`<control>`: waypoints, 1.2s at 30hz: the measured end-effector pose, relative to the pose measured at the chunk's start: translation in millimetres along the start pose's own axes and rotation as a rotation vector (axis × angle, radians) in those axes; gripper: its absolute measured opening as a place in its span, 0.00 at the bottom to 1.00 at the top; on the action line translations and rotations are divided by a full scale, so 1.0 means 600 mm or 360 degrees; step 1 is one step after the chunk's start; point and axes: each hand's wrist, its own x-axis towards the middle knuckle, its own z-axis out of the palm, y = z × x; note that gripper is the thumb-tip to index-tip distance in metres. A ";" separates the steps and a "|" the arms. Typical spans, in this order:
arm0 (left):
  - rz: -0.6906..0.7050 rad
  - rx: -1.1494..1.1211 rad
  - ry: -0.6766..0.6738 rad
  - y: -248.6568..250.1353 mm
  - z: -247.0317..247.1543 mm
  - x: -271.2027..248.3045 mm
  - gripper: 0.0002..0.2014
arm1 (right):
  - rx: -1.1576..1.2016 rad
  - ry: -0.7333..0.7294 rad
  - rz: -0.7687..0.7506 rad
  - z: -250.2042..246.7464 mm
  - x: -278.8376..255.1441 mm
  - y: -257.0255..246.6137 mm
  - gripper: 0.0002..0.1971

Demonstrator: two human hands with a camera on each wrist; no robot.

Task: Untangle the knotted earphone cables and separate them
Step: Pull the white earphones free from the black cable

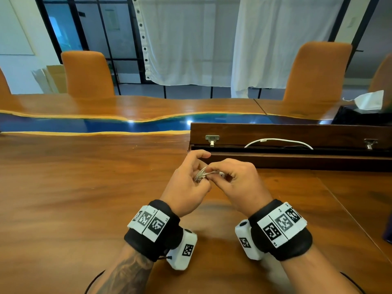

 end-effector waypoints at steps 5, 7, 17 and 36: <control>0.0054 0.0149 -0.0026 -0.009 0.006 0.019 0.22 | 0.0076 0.0050 0.0143 0.006 0.000 0.008 0.10; 0.0109 0.0222 -0.0015 -0.009 0.007 0.020 0.20 | 0.0173 0.0046 0.0181 0.006 0.001 0.007 0.10; -0.0120 -0.0198 -0.0006 -0.017 -0.009 0.005 0.28 | 0.0462 -0.0243 0.0371 -0.002 0.011 0.003 0.09; -0.0319 -0.0573 0.0068 -0.021 0.003 0.010 0.19 | 0.0177 -0.0382 0.0337 -0.025 0.034 -0.031 0.04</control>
